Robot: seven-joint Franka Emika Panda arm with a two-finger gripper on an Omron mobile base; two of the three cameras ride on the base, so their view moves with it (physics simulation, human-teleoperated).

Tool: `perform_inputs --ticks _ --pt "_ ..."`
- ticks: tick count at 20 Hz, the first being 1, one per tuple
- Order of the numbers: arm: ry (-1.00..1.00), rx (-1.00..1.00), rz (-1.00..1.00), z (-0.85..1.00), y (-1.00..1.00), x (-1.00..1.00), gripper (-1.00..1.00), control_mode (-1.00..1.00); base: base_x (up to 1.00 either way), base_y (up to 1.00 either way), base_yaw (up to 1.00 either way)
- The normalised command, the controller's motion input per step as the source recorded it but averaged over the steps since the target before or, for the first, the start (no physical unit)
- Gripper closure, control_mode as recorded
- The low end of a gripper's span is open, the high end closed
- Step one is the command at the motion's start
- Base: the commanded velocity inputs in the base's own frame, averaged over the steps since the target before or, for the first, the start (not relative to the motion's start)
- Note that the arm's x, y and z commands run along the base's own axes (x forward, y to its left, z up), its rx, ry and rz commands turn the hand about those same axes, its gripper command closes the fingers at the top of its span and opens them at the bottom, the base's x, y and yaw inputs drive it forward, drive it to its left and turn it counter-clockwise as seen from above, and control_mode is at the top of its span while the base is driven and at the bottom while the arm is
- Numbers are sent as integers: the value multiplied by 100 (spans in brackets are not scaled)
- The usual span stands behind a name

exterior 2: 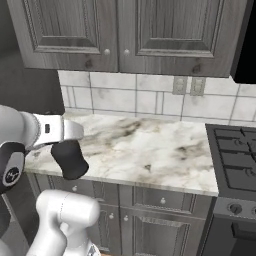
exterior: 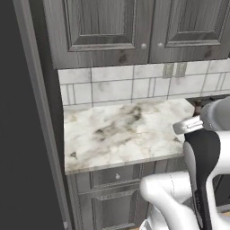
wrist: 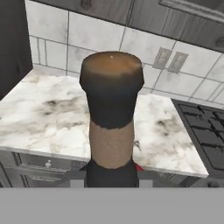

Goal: Place the liquor on the top shelf of the fridge to keep it out of children's reach, and place the lemon and apple on lower shelves for easy access.

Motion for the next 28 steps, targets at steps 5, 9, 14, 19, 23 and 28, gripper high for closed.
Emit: perform_inputs --ticks 5,9,14,19,23,28 --pt "0 -2 0 3 4 -11 100 100 -44 13 1" --pt "0 0 0 0 0 0 100 100 -20 2 1" --pt "0 0 0 0 0 0 100 100 -52 0 3" --pt "0 0 0 0 0 0 100 100 -98 0 7" --pt "0 0 0 0 0 0 100 100 -100 0 7" --pt "0 0 0 0 0 0 100 100 -96 3 8"
